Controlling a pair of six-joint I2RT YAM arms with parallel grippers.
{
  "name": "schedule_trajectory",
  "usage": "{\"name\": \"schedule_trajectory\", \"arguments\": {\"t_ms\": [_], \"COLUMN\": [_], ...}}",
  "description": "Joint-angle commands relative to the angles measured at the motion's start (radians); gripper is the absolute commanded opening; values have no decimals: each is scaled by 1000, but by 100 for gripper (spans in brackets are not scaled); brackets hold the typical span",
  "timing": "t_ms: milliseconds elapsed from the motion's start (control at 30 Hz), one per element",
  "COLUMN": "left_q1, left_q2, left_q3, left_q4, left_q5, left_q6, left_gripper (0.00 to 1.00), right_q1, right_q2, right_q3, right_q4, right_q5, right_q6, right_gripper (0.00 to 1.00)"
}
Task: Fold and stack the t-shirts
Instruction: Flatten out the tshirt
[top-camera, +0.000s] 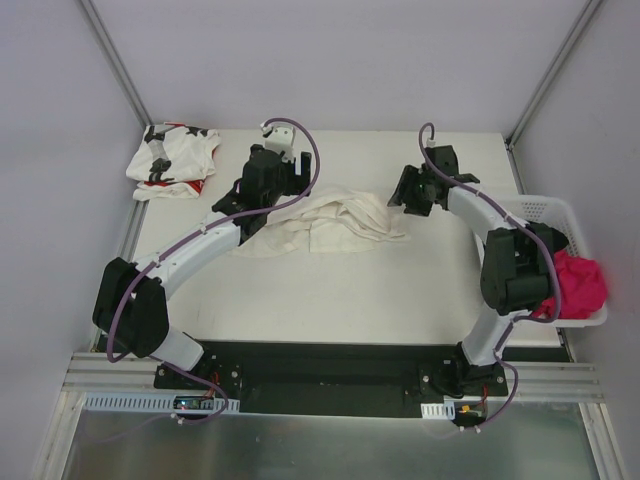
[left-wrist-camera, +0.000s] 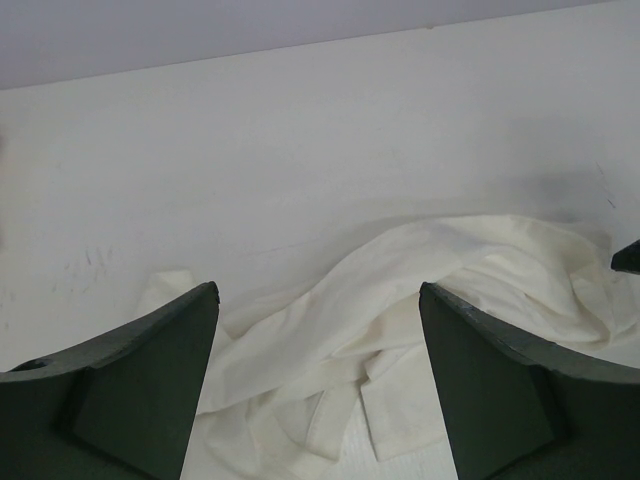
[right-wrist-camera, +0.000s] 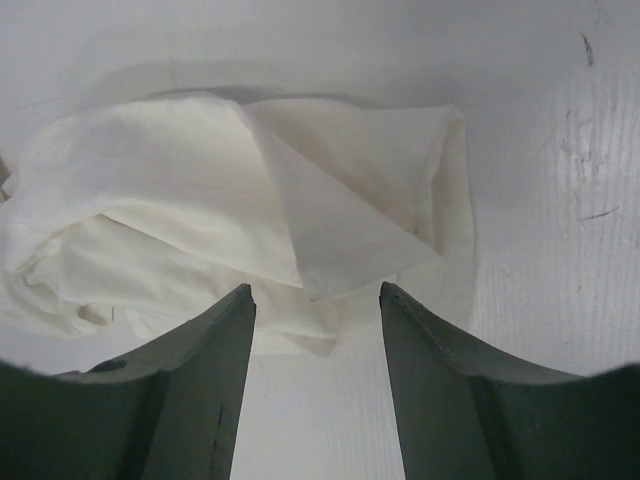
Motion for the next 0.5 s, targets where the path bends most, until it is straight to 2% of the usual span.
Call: {"name": "schedule_trajectory", "arguments": {"t_ms": [0,167,467], "left_q1": [10,10,15], "left_q2": [-14,-9,-15], "left_q3": [-11,-17,-37], "left_q4": [51,68,99], "left_q5": [19,23,48], "left_q6": [-10,-18,-35], "left_gripper": [80,80,80], "right_q1": [23,39,40], "right_q2": [42,102,147], "right_q3": [120,212,245], "right_q4": [-81,-181,-242], "right_q5": [47,82,111], "right_q6": [-46,-78,-91], "right_gripper": [56,57,57]}}
